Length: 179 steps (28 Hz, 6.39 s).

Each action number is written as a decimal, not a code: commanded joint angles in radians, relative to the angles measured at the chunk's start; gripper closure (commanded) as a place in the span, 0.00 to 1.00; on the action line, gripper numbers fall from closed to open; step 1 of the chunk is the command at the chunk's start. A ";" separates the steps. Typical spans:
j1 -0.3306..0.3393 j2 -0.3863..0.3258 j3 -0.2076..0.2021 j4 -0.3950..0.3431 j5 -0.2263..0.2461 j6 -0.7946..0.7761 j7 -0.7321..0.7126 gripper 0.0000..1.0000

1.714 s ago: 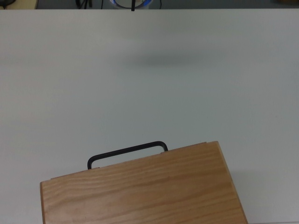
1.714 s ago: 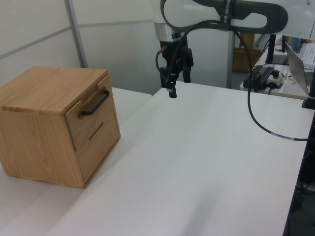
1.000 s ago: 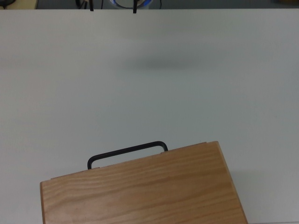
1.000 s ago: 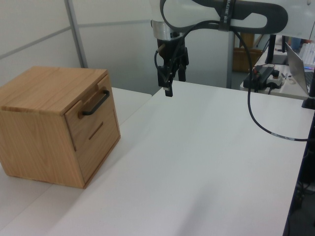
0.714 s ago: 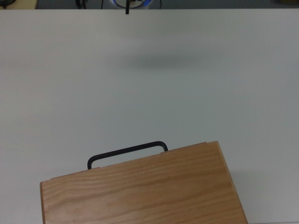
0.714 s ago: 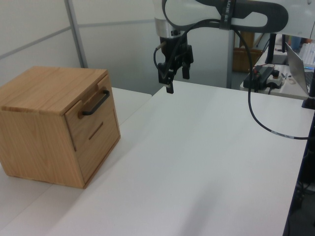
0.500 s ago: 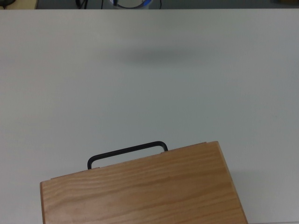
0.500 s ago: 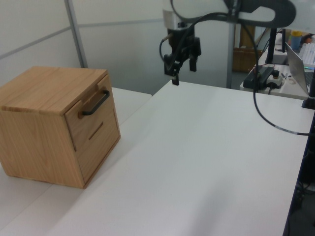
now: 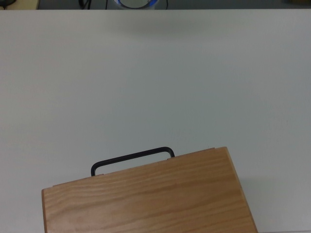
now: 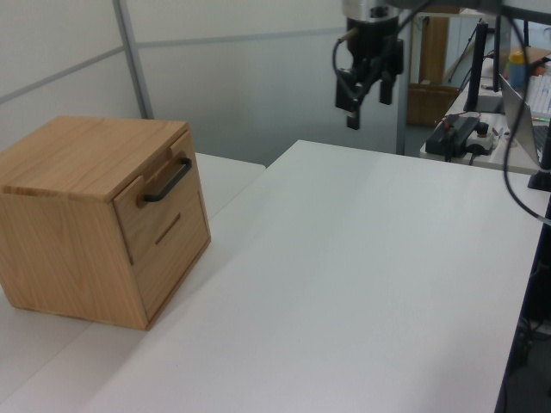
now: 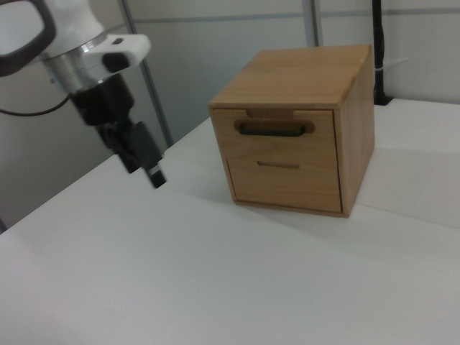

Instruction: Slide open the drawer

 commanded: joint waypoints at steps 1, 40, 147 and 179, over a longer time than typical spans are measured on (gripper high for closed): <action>0.005 -0.128 0.008 -0.141 0.030 -0.031 0.160 0.00; -0.074 -0.133 0.042 -0.263 0.141 0.216 0.877 0.04; 0.056 0.554 0.017 0.124 -0.029 0.908 1.089 1.00; 0.054 0.613 0.020 0.129 -0.084 0.972 1.092 0.19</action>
